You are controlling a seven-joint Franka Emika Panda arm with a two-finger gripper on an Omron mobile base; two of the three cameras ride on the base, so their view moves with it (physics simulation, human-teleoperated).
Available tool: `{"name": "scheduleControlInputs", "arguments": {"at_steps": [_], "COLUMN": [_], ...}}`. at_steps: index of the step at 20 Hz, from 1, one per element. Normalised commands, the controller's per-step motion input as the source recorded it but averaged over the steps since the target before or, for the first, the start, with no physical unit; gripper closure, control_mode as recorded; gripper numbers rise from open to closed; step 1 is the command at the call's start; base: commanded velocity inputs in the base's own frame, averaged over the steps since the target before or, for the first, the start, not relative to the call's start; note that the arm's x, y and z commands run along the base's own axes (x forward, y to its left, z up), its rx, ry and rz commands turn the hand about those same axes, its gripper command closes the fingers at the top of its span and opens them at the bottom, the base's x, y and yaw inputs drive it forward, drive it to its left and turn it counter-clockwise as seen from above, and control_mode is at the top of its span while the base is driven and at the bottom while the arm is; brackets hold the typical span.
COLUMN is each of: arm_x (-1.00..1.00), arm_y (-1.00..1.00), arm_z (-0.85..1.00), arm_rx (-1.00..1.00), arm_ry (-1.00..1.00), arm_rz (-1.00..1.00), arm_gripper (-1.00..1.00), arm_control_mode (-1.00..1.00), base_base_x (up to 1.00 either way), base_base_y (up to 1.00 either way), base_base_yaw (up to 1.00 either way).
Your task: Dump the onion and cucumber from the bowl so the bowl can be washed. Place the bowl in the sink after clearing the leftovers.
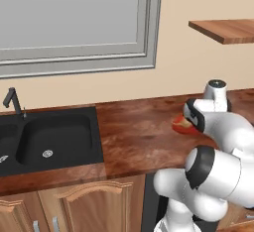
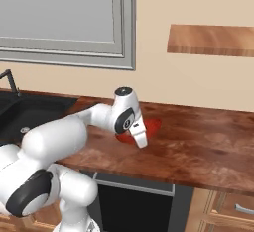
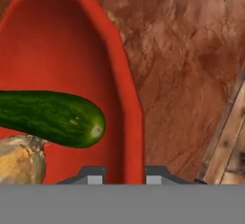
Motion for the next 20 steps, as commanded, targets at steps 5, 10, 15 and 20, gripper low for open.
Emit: {"name": "scheduleControlInputs", "arguments": {"at_steps": [5,10,15,20], "arm_x": [0.13,0.16,0.13,0.00], "arm_y": [0.14,0.27,0.27,0.36], "arm_z": [-0.21,-0.27,-0.08,0.12], "arm_rx": [-0.26,-0.31,-0.28,-0.30], "arm_ry": [0.21,0.17,0.13,0.00], "arm_rz": [0.00,0.00,0.00,0.02], "arm_gripper": [1.00,1.00,1.00,1.00], "arm_control_mode": [-1.00,-1.00,-1.00,-1.00], "base_base_x": [0.00,0.00,0.00,0.00], "base_base_y": [0.00,0.00,0.00,0.00], "base_base_yaw": [0.00,0.00,0.00,0.00]}}
